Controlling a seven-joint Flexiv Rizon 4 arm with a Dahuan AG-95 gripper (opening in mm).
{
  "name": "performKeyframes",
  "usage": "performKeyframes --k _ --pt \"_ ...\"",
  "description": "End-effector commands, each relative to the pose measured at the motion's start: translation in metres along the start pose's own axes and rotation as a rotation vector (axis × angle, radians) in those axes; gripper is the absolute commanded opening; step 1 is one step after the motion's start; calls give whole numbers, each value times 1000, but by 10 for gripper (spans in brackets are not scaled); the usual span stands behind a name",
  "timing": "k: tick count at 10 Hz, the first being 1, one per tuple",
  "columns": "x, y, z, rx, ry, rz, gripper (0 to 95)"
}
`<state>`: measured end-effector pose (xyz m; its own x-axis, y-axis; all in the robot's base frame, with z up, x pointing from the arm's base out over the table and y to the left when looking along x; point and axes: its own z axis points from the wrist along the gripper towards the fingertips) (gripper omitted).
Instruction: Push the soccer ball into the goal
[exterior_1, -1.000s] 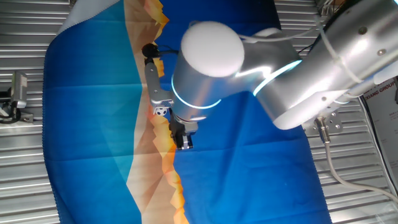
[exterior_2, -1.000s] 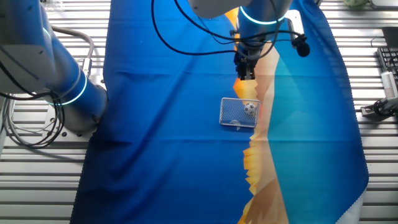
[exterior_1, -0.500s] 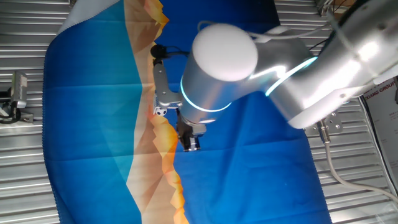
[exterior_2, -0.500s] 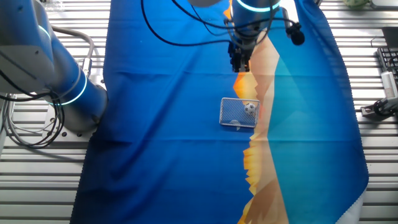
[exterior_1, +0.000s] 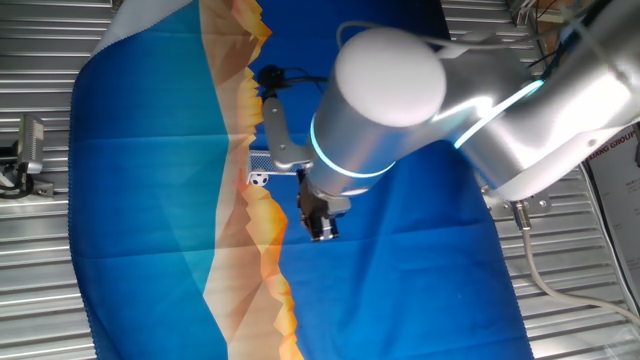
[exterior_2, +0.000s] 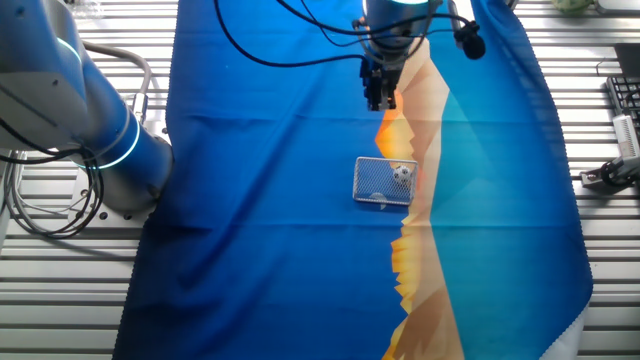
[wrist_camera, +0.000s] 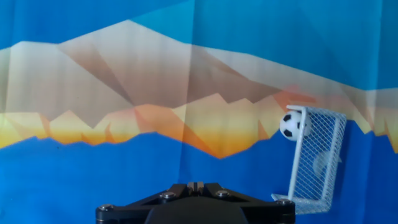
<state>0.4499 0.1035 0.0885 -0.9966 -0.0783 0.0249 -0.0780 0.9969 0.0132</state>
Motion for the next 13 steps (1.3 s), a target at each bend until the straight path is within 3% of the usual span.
performKeyframes --k 1,13 --pt "-1 1 1 0 0 4 0" --pt "0 0 1 -2 9 -4 0"
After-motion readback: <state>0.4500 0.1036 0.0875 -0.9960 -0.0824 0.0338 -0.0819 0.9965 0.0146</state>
